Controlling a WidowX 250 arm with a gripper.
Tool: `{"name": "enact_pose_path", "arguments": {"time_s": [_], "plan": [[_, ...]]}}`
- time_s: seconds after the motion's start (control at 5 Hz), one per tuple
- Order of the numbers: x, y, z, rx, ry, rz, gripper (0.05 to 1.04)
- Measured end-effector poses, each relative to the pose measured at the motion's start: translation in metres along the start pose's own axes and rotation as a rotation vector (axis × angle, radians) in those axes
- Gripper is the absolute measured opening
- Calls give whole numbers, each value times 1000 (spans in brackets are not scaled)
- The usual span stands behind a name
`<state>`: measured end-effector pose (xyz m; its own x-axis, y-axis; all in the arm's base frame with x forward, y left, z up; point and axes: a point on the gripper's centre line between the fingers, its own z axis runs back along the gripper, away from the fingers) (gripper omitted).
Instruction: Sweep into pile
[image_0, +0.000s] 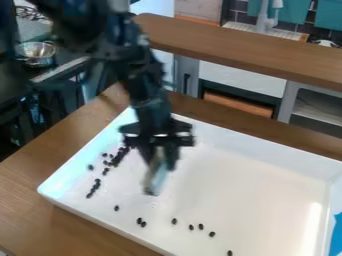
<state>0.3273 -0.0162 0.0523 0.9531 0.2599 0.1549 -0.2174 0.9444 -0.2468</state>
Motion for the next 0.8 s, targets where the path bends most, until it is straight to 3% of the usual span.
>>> {"name": "enact_pose_path", "arguments": {"time_s": [0.4,0.8], "plan": [[-25,-91,-19,9,-17,39,383],[-49,-162,-72,18,-71,55,383]]}}
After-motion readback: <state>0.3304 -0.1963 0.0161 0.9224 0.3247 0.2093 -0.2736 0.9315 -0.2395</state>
